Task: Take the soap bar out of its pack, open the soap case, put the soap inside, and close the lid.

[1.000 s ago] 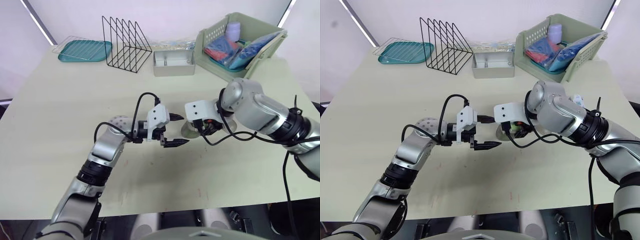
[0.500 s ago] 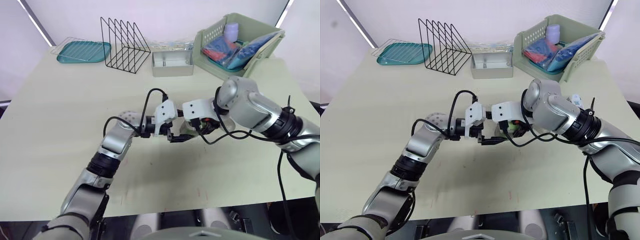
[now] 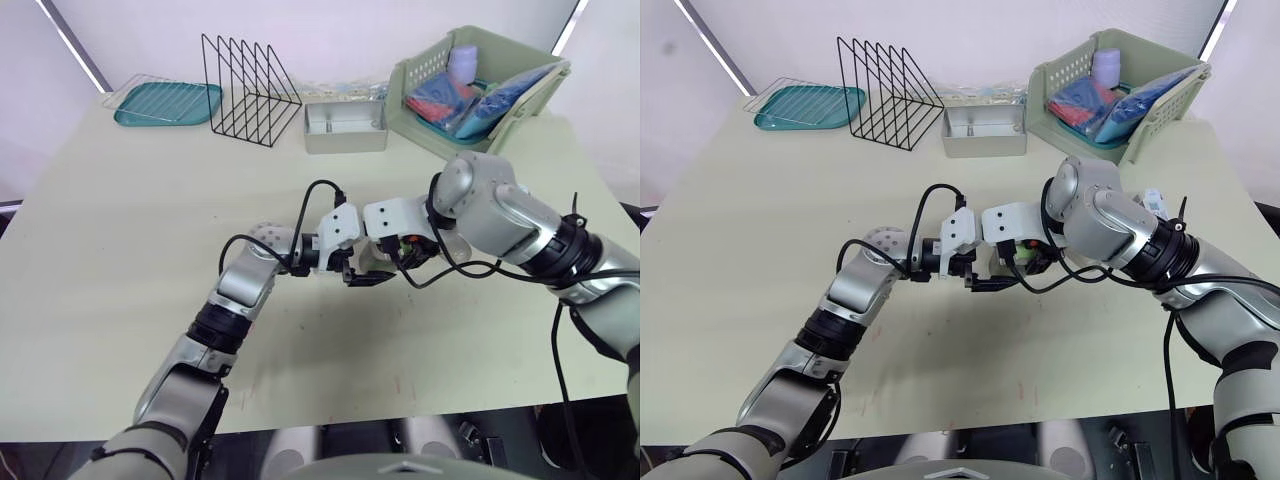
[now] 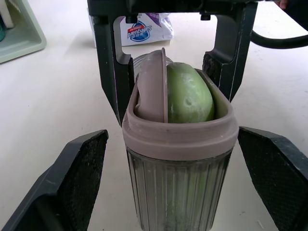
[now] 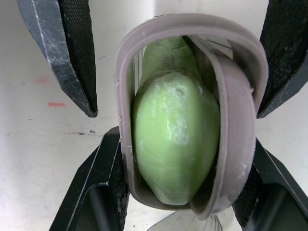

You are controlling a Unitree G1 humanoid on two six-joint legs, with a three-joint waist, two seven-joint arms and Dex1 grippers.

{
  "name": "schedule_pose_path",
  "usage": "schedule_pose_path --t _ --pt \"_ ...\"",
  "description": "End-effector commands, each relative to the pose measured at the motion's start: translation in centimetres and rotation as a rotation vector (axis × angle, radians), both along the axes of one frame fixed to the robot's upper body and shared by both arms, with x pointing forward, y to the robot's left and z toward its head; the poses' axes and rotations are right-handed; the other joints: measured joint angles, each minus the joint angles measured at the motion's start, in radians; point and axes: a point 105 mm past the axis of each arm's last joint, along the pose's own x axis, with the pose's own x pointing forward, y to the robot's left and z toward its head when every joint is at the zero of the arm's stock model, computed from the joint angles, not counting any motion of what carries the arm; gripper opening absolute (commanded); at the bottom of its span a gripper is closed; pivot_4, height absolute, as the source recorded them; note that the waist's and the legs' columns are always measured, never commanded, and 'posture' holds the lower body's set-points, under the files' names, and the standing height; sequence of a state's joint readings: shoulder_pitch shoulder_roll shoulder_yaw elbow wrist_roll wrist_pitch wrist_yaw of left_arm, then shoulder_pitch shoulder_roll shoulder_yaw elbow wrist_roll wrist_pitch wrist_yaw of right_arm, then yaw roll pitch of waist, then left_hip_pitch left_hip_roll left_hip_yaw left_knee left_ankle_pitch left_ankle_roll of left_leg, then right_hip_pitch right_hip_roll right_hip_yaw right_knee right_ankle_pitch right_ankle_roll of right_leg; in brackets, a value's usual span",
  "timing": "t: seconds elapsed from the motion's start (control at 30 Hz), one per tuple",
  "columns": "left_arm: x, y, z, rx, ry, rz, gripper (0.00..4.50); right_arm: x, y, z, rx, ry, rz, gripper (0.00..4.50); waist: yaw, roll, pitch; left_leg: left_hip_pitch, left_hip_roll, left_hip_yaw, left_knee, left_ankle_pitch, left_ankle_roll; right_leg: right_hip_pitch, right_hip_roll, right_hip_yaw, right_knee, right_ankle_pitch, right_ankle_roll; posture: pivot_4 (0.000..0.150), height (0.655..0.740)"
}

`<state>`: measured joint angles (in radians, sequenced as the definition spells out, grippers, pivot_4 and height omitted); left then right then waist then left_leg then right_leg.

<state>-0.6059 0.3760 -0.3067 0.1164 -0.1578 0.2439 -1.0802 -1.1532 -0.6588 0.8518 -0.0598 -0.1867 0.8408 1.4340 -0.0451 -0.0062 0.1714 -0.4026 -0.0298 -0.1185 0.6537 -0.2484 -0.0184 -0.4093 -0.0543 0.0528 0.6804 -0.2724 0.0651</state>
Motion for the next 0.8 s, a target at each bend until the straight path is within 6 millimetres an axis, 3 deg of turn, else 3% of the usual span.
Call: schedule_pose_path --t 0.03,0.07,0.1,0.13,0.3,0.8 --pt "0.25 -0.60 0.75 -0.019 -0.050 -0.005 4.50 0.09 0.15 -0.05 0.014 -0.007 -0.005 2.03 0.000 0.000 0.000 0.000 0.000 0.000 0.000 0.000 0.000 0.000 0.000 0.000 0.000 0.000 0.000 0.150 0.7400" --pt "0.31 -0.63 0.64 -0.017 -0.053 -0.003 4.50 0.10 0.14 -0.05 0.015 -0.008 -0.005 2.03 0.000 0.000 0.000 0.000 0.000 0.000 0.000 0.000 0.000 0.000 0.000 0.000 0.000 0.000 0.000 0.150 0.7400" --pt "0.35 -0.63 0.53 -0.014 -0.055 -0.003 4.11 0.12 0.13 -0.04 0.015 -0.008 -0.006 2.03 0.000 0.000 0.000 0.000 0.000 0.000 0.000 0.000 0.000 0.000 0.000 0.000 0.000 0.000 0.000 0.150 0.7400" --pt "0.39 -0.63 0.50 -0.016 -0.056 -0.002 4.01 0.15 0.09 -0.03 0.015 -0.009 -0.008 2.03 0.000 0.000 0.000 0.000 0.000 0.000 0.000 0.000 0.000 0.000 0.000 0.000 0.000 0.000 0.000 0.150 0.7400" --pt "0.38 -0.34 0.81 -0.024 -0.053 -0.016 2.12 0.18 -0.03 -0.08 0.012 -0.009 -0.009 2.03 0.001 0.000 0.000 0.000 0.000 0.000 0.000 0.000 0.000 0.000 0.000 0.000 0.000 0.000 0.000 0.150 0.7400" --pt "0.15 -0.56 0.71 -0.036 -0.061 -0.027 2.12 0.11 0.47 -0.13 0.027 -0.010 0.016 2.03 0.000 0.000 0.000 0.000 0.000 0.000 0.000 0.000 0.000 0.000 0.000 0.000 0.000 0.000 0.000 0.150 0.7400"
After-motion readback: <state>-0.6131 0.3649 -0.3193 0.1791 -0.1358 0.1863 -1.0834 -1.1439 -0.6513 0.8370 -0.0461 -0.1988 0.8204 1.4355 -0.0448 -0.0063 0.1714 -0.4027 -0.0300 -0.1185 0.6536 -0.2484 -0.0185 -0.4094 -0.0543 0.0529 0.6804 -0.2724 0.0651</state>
